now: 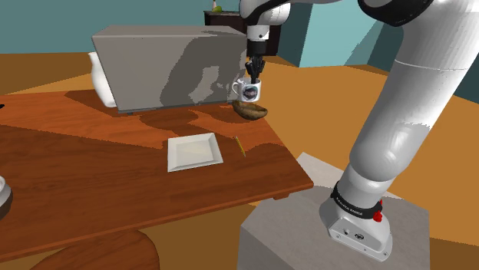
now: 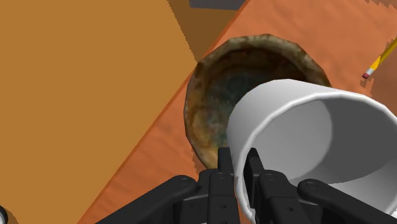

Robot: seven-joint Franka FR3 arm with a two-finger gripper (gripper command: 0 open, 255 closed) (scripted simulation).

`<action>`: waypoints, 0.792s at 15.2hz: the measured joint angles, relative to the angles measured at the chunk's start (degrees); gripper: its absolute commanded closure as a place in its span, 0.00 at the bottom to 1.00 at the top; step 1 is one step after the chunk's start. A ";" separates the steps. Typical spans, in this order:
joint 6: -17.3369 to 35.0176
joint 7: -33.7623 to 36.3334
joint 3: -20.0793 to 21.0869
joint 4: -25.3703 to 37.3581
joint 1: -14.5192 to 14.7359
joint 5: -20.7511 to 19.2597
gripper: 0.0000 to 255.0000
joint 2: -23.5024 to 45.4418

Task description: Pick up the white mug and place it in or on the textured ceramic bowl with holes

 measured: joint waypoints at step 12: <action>4.90 -0.46 -0.09 -2.00 -0.09 0.32 1.00 0.06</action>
